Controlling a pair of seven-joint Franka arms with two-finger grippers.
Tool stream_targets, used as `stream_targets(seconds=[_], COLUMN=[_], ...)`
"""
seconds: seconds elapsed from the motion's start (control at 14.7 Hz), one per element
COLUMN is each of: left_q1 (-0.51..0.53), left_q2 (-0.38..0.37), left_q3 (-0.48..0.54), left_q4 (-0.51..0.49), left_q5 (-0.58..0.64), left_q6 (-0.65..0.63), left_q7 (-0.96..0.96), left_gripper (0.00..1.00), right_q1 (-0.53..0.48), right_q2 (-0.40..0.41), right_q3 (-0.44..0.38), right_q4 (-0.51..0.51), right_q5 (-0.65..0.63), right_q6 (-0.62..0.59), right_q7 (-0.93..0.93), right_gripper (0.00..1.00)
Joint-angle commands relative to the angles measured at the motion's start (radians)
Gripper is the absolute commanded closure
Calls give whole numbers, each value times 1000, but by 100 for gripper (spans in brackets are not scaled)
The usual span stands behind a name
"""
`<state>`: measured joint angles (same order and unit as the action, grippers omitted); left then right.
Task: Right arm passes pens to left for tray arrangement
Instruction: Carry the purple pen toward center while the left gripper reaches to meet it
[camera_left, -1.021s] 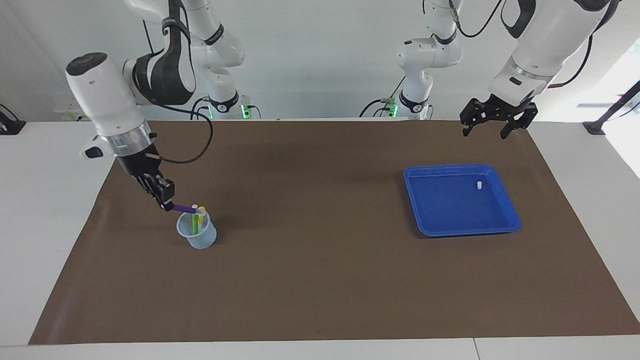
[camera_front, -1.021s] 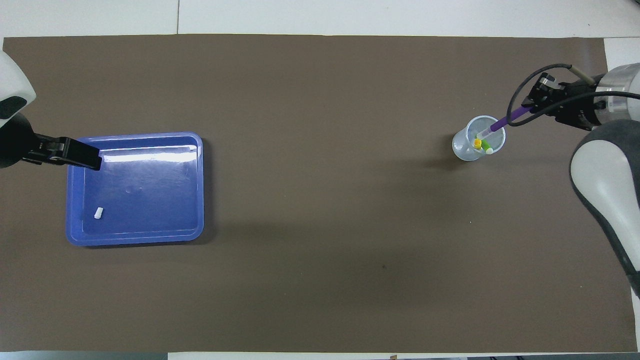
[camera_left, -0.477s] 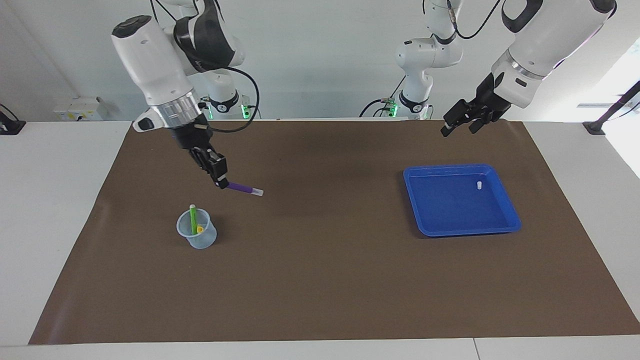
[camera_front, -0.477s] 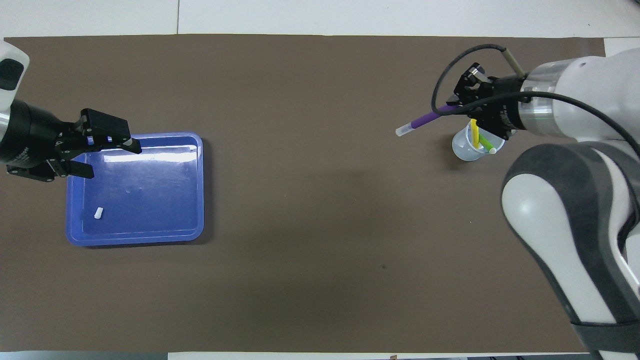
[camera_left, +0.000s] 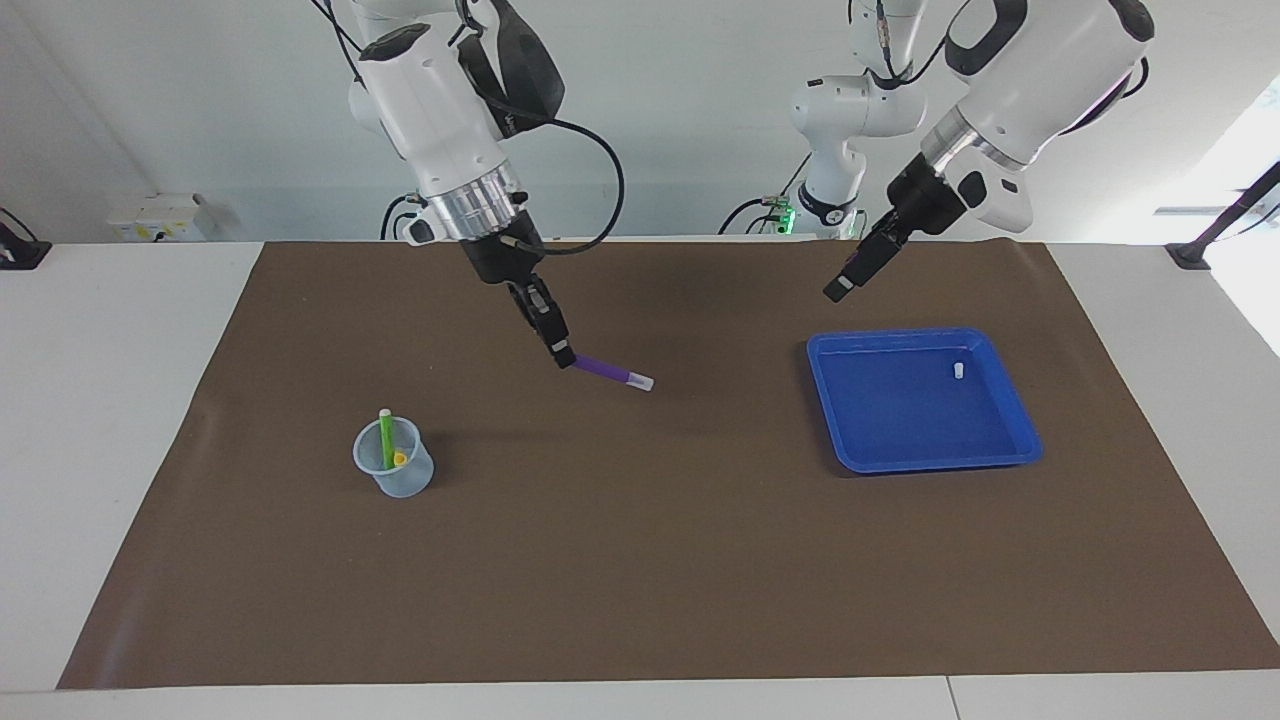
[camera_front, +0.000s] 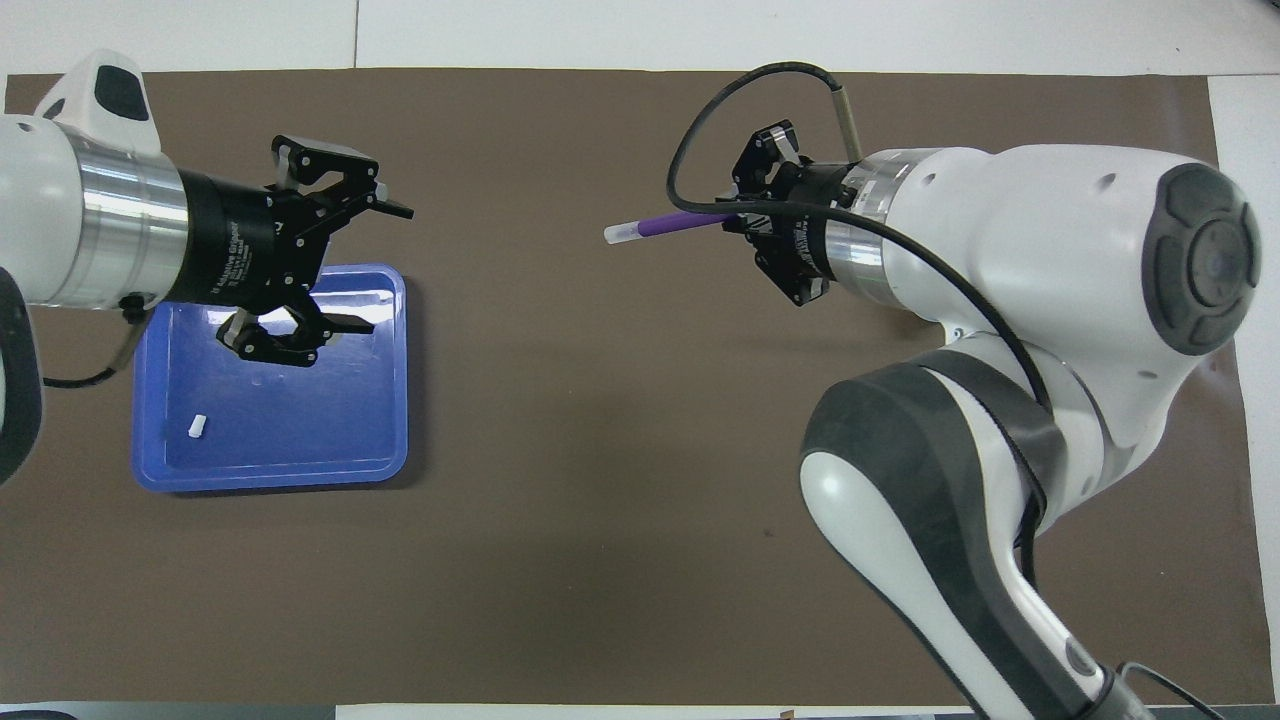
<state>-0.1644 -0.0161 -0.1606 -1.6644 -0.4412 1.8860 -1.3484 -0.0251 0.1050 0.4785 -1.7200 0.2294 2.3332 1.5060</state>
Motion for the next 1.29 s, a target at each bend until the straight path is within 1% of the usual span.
stream_targets(seconds=[0.0,0.14,0.27,0.48,0.68,0.88,1.02,1.09,1.23], left_q1=[-72,-110,-133,-156,-168,-170,-170,-170,-172], left_q2=[-16,-15,-12,-15,-19,-19,-19,-19,-19], left_q3=[12,12,12,12,12,12,12,12,12], left_q4=[-52,-80,-110,-143,-172,-175,-175,-175,-175], left_q5=[-11,-10,-10,-10,-10,-10,-8,-4,-2], left_q6=[126,198,257,327,338,351,349,351,354], left_q7=[-350,-521,-598,-600,-598,-595,-589,-588,-587], left_gripper=[0,0,0,0,0,1,8,13,29], right_q1=[-6,-1,-1,-1,-1,-1,-1,-1,-1], right_q2=[35,35,35,35,35,35,35,35,35], right_q3=[75,113,137,150,150,150,150,150,150], right_q4=[75,83,83,83,83,83,83,83,83], right_q5=[8,-2,-18,-27,-38,-39,-39,-39,-39], right_q6=[-5,-6,-12,-14,-12,-12,-11,-11,-9], right_q7=[127,183,186,188,187,186,186,186,183], right_gripper=[100,100,100,100,100,100,100,100,100])
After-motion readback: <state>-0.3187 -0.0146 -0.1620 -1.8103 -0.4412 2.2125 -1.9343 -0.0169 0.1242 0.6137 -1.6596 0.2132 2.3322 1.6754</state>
